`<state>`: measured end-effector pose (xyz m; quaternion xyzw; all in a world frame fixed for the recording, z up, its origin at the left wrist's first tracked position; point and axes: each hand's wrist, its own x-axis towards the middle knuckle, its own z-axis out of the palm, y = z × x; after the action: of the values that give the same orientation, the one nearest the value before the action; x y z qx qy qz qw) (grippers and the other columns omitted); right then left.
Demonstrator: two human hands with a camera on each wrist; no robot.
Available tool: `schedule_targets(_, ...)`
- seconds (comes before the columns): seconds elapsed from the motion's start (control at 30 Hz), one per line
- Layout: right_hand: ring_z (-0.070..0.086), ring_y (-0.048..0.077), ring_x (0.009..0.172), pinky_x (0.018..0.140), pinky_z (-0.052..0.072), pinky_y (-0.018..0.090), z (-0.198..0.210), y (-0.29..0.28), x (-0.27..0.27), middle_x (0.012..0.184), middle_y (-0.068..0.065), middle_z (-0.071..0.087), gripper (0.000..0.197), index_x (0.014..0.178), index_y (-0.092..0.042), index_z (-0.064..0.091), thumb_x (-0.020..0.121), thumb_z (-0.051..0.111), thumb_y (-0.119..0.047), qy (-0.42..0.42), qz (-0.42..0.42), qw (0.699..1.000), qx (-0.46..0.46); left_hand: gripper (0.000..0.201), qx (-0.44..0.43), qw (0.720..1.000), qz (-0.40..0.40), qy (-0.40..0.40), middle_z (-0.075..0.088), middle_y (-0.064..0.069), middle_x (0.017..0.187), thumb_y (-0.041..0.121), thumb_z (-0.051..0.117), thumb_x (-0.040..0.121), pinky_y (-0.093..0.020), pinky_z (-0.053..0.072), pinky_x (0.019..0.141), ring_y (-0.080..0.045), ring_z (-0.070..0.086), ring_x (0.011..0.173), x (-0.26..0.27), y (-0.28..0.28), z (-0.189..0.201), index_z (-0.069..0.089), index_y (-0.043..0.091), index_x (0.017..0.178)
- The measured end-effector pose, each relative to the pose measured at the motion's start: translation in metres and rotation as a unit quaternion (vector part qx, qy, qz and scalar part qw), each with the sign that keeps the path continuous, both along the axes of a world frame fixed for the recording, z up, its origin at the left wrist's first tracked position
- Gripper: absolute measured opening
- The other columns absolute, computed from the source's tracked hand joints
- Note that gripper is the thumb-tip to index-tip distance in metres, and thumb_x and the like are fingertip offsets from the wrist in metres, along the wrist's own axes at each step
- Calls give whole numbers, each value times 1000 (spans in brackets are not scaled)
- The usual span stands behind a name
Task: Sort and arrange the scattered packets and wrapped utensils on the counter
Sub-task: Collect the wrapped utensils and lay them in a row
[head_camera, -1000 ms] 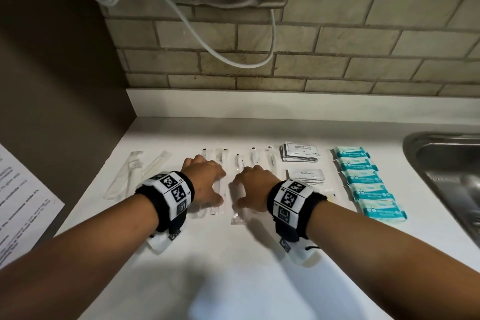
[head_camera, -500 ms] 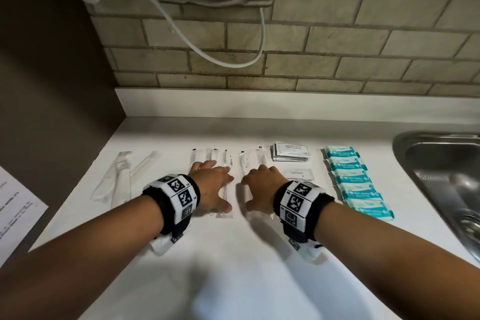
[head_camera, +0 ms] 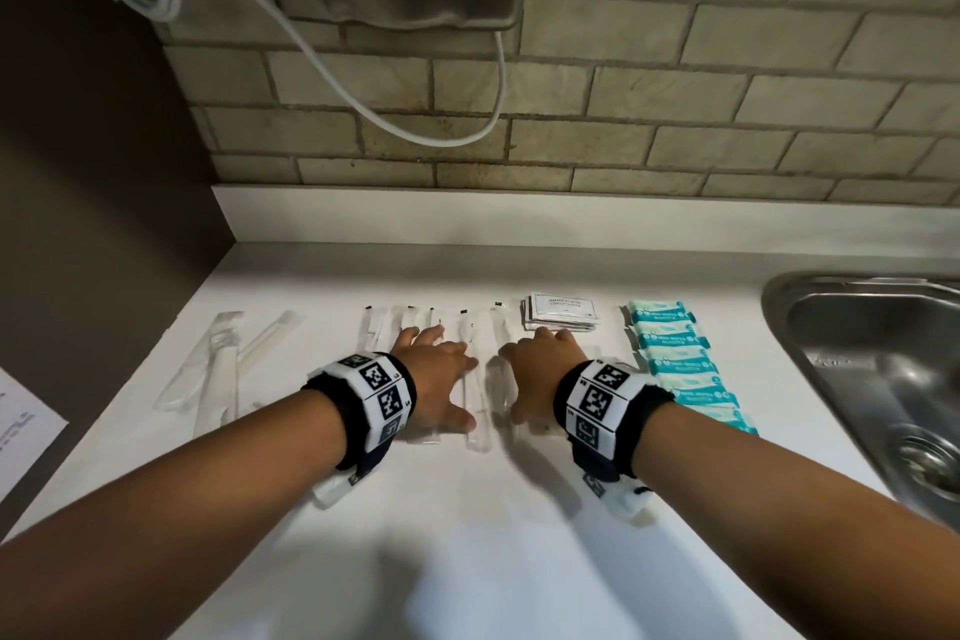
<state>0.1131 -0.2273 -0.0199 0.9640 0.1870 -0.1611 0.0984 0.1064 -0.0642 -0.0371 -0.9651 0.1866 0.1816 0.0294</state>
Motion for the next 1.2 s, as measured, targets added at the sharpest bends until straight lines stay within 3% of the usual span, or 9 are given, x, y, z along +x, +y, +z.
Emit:
schedule_targets(0.37, 47, 25, 119, 102, 28, 38, -2, 8, -6, 115, 2, 64, 64, 129, -17, 49, 78, 68, -51, -10, 39, 999, 15, 78, -18, 1000, 20, 2, 30, 10, 156, 59, 58, 77, -45, -3, 120, -19, -1, 150, -4, 13, 4, 35, 31, 146)
schedule_targets(0.6, 46, 26, 120, 104, 27, 39, 0, 4, -6, 116, 2, 64, 66, 130, -17, 48, 77, 69, -50, 0, 45, 999, 19, 79, -30, 999, 26, 22, 22, 11, 159, 59, 59, 78, -45, -7, 119, -16, -1, 150, 5, 7, 2, 32, 32, 147)
schedule_targets(0.73, 45, 26, 122, 105, 27, 39, 0, 3, -3, 117, 3, 64, 69, 134, -16, 45, 77, 69, -49, 6, 42, 999, 24, 86, -37, 998, 37, 24, 26, 10, 158, 71, 55, 73, -46, -7, 119, -15, 0, 150, 10, 5, 2, 35, 30, 146)
schedule_targets(0.97, 45, 26, 123, 106, 27, 40, 0, -3, 2, 120, 3, 63, 74, 138, -18, 43, 77, 68, -51, 2, 39, 997, 66, 82, -29, 999, 34, 11, 30, 10, 156, 68, 59, 72, -46, -5, 119, -16, 6, 149, 16, 0, 4, 38, 31, 143)
schedule_targets(1.03, 46, 25, 124, 108, 29, 41, 8, -12, 9, 126, 2, 62, 74, 141, -22, 41, 79, 66, -52, -12, 18, 993, 114, 78, -60, 996, 59, 3, 37, 9, 152, 69, 59, 70, -42, 1, 118, -16, 14, 147, 19, -2, 10, 42, 34, 138)
schedule_targets(1.1, 48, 24, 124, 106, 32, 41, 19, -28, 21, 130, 0, 59, 69, 140, -24, 42, 80, 64, -51, -32, -10, 987, 158, 67, -92, 993, 71, -23, 44, 6, 146, 62, 60, 77, -37, 15, 113, -19, 28, 140, 24, -11, 23, 47, 32, 136)
schedule_targets(1.2, 48, 26, 123, 103, 36, 40, 35, -60, 46, 132, 2, 58, 65, 138, -24, 45, 81, 64, -50, -36, -41, 991, 121, 56, -146, 986, 66, -42, 49, 2, 140, 49, 62, 86, -33, 35, 102, -20, 45, 126, 40, -32, 41, 49, 25, 135)
